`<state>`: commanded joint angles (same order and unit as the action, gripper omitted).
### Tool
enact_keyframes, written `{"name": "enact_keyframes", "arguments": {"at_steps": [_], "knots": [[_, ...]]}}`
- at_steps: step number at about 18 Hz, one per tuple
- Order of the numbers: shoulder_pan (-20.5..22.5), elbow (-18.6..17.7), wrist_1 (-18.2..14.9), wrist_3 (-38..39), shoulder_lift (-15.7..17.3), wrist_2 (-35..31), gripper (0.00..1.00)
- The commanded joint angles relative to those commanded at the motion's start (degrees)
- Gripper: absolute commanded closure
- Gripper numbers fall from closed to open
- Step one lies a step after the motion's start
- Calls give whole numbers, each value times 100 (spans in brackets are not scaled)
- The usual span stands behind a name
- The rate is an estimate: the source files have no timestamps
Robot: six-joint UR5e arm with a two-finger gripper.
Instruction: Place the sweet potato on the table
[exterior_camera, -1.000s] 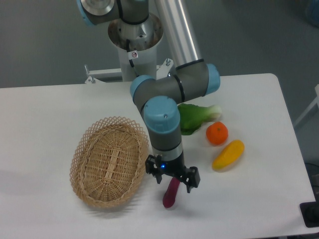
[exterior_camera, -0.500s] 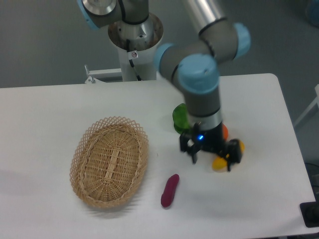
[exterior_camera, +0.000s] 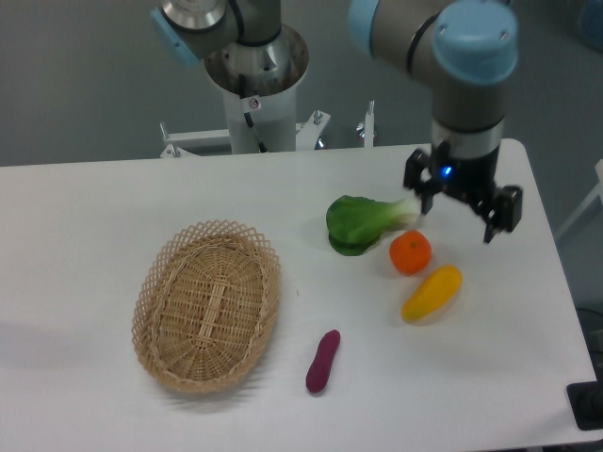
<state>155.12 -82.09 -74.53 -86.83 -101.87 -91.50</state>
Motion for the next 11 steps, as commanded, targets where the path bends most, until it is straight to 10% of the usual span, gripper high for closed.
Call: {"name": "enact_keyframes", "arguments": {"at_steps": [11], "knots": [[9,-79,53,52,0,88,0]]}}
